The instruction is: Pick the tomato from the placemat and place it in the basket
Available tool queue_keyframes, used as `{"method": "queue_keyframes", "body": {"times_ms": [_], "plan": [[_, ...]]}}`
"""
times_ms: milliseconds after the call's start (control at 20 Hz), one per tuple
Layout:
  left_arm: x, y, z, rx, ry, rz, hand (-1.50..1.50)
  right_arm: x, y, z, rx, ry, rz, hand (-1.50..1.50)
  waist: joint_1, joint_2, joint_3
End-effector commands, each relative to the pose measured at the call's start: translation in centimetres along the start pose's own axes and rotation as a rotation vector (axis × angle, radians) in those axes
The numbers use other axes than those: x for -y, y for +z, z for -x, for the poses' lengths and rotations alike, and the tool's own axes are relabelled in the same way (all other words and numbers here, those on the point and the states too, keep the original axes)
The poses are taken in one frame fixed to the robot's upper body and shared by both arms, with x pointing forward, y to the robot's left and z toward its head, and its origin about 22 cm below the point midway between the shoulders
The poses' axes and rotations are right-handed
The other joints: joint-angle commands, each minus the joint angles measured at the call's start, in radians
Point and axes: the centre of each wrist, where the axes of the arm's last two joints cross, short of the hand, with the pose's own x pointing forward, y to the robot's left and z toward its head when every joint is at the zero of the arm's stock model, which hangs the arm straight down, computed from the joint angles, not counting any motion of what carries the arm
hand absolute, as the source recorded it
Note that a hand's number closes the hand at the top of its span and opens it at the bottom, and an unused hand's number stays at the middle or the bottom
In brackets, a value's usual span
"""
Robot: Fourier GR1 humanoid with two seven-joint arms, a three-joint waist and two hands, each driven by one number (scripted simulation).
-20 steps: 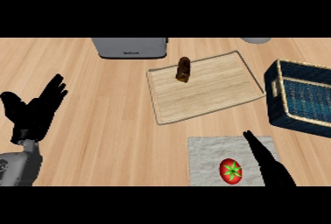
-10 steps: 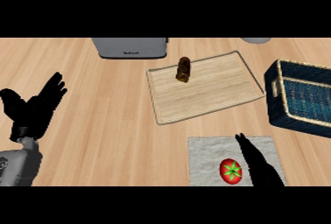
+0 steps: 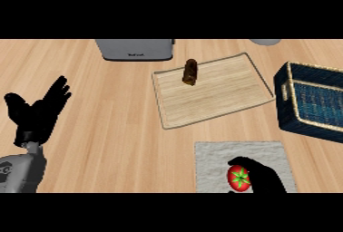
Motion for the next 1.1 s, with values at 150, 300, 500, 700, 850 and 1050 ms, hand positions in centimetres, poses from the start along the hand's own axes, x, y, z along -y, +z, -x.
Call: {"method": "queue_keyframes", "body": {"times_ms": [150,300,500,700,850,1050], "plan": [[-1.7,-0.9,0.3,0.005,0.006,-0.012,0.0,-0.8,-3.8,0.7,0.011,0.027,-0.013,1.5,0.002,0.002,0.001],[1.3,0.0,-0.8,0.005,0.012,-0.006,0.0,-2.5,-1.7,-0.1,0.021,0.04,-0.012,1.5,0.001,0.0,0.002],[1.4,1.0,-1.4,-0.002,-0.001,-0.013,0.0,-2.0,2.1,-1.2,0.126,0.083,-0.071,1.5,-0.001,-0.002,0.001],[-0.6,0.2,-0.7,-0.009,-0.003,-0.02,0.0,-0.1,7.3,-4.9,0.327,0.139,-0.182,1.5,-0.015,-0.004,-0.001],[-2.1,0.4,-0.5,-0.018,0.004,-0.009,0.0,0.6,10.0,-5.4,0.334,0.127,-0.192,1.5,-0.009,-0.001,0.0],[0.8,0.9,-1.3,-0.017,0.001,-0.019,0.0,1.1,12.0,-6.6,0.403,-0.174,-0.133,1.5,-0.012,-0.005,0.003]]}}
